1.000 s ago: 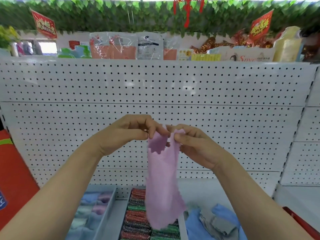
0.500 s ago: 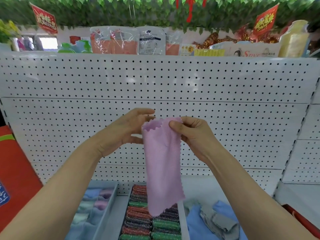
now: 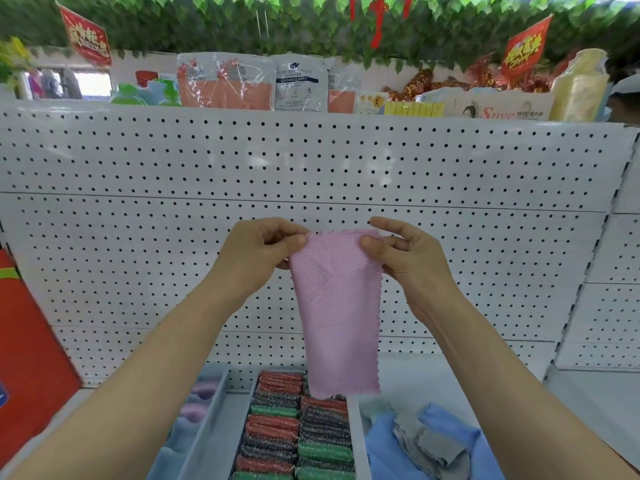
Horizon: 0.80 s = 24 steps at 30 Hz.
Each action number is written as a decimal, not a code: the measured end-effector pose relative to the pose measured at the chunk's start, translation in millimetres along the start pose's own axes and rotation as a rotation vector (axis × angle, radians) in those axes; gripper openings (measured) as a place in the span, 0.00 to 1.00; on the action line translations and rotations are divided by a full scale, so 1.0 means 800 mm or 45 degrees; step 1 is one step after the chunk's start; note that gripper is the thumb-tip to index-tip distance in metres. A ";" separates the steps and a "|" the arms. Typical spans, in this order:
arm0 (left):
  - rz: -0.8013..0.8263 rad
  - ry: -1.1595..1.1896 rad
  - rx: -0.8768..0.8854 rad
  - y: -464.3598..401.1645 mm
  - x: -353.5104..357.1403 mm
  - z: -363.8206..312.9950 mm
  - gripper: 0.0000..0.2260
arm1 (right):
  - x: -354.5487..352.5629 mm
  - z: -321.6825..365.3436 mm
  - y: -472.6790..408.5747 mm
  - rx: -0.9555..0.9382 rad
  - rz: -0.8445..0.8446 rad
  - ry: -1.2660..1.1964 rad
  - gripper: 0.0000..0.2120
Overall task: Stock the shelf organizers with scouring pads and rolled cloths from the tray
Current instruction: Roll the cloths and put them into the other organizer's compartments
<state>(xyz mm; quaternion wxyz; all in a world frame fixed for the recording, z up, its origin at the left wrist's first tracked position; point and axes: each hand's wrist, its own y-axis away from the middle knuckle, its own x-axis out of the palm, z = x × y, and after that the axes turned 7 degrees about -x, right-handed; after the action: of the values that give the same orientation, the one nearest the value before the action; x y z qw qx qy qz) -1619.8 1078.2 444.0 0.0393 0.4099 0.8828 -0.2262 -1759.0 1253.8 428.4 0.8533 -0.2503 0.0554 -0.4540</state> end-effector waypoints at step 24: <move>0.495 0.577 -0.081 0.000 -0.009 -0.014 0.04 | 0.018 0.009 0.019 0.252 0.610 -0.566 0.04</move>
<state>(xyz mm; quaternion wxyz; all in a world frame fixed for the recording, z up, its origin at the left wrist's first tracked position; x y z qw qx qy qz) -1613.4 1077.7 455.7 -0.1033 0.6098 0.7807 -0.0894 -1737.0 1252.1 429.5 0.9471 -0.2390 -0.1191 -0.1779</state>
